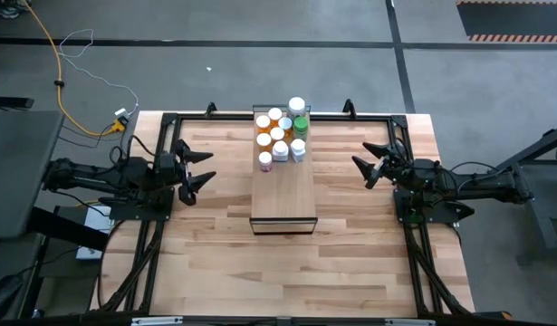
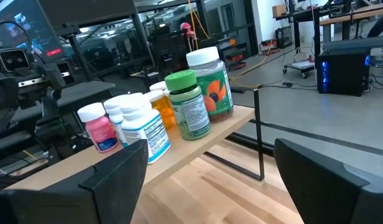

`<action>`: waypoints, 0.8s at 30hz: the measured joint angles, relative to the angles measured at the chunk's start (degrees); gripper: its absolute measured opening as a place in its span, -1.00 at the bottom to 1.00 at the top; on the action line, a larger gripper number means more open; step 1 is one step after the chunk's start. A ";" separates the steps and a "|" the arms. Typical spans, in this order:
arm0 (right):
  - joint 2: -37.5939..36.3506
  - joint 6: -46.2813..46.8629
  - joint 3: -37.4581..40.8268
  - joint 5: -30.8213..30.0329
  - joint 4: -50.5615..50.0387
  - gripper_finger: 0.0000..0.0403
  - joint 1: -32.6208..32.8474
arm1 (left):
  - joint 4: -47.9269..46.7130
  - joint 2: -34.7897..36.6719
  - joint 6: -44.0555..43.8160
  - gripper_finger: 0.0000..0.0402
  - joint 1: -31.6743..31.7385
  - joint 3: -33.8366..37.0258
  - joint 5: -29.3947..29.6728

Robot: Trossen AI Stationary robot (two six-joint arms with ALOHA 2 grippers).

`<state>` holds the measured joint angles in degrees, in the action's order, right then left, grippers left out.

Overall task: Pick and place medicine bottles onto shelf by color
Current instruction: Return to Home Position

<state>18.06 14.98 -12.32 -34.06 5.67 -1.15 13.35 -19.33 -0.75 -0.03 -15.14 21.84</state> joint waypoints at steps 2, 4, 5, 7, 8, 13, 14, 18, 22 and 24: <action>0.00 0.01 0.00 0.22 -0.02 0.68 0.00 | 0.03 0.02 -0.07 0.35 0.02 0.00 0.44; 0.00 0.01 0.00 0.82 -0.02 0.68 0.00 | 0.05 0.00 -0.12 0.35 0.02 0.00 0.45; 0.00 0.00 0.01 1.10 -0.04 0.68 0.00 | 0.05 0.00 -0.62 0.35 0.02 0.00 0.45; 0.00 0.00 0.00 1.29 -0.04 0.68 0.00 | 0.08 0.00 -1.83 0.35 0.02 0.00 0.45; 0.00 0.01 0.00 1.44 -0.04 0.68 0.00 | 0.12 0.00 -1.96 0.35 0.02 0.00 0.45; 0.00 0.01 0.00 2.66 -0.04 0.68 0.00 | 0.08 0.00 -2.14 0.35 0.02 0.00 0.24; 0.00 0.01 0.00 2.64 -0.04 0.68 0.00 | -0.02 0.00 -2.12 0.35 0.02 0.00 -0.14; 0.00 0.01 0.00 2.62 -0.04 0.68 0.00 | -0.17 0.00 -2.53 0.35 0.02 0.00 -1.15; 0.00 0.19 0.00 2.62 -0.04 0.68 0.00 | -0.18 0.00 -3.14 0.35 0.02 0.00 -1.28; 0.00 0.18 0.00 2.64 -0.07 0.68 0.00 | -0.18 0.00 -3.14 0.35 0.02 0.00 -1.28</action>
<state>18.06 15.16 -12.32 -31.42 5.61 -1.15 13.17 -19.33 -3.89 -0.01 -15.14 20.56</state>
